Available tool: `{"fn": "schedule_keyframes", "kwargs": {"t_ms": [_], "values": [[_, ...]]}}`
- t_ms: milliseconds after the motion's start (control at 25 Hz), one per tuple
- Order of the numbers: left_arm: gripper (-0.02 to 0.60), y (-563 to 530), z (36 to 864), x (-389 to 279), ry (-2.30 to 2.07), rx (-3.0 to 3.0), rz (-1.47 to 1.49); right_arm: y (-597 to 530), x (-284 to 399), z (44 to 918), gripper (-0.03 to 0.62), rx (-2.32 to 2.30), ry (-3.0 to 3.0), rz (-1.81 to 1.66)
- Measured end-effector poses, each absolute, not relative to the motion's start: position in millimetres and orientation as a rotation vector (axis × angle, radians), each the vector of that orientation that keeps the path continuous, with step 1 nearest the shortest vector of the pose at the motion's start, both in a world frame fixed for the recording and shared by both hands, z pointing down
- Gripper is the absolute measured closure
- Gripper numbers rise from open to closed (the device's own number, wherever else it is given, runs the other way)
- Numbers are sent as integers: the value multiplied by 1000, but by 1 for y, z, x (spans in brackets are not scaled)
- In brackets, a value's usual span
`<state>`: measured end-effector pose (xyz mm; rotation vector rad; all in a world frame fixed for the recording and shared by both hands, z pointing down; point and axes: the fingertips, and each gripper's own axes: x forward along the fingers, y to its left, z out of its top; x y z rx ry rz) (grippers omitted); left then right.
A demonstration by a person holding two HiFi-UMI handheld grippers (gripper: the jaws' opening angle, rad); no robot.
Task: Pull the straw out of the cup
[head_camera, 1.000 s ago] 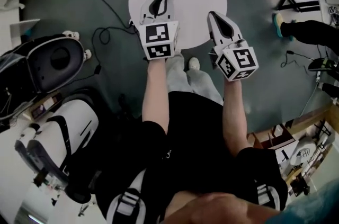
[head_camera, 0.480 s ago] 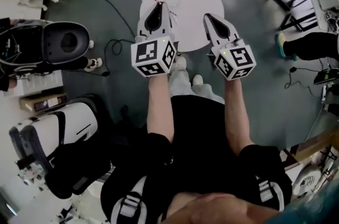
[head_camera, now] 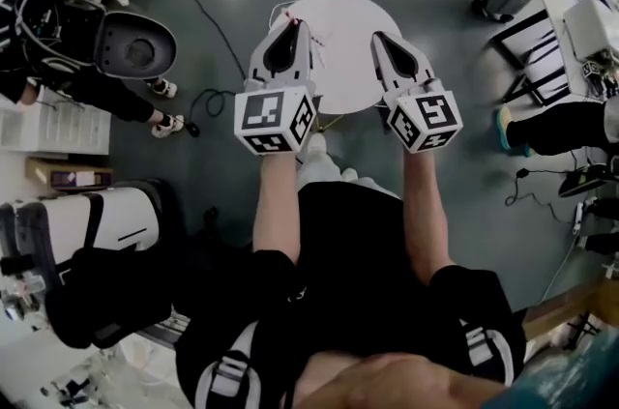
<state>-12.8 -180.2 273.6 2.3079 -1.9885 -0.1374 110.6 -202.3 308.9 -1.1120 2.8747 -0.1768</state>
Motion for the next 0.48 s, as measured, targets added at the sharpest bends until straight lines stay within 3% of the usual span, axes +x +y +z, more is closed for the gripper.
{"fn": "schedule_keyframes", "kwargs": {"t_ms": [480], "values": [[555, -174, 266, -8, -2021, 2308, -126, -197, 105, 297, 580, -1035, 2887, -137]]}}
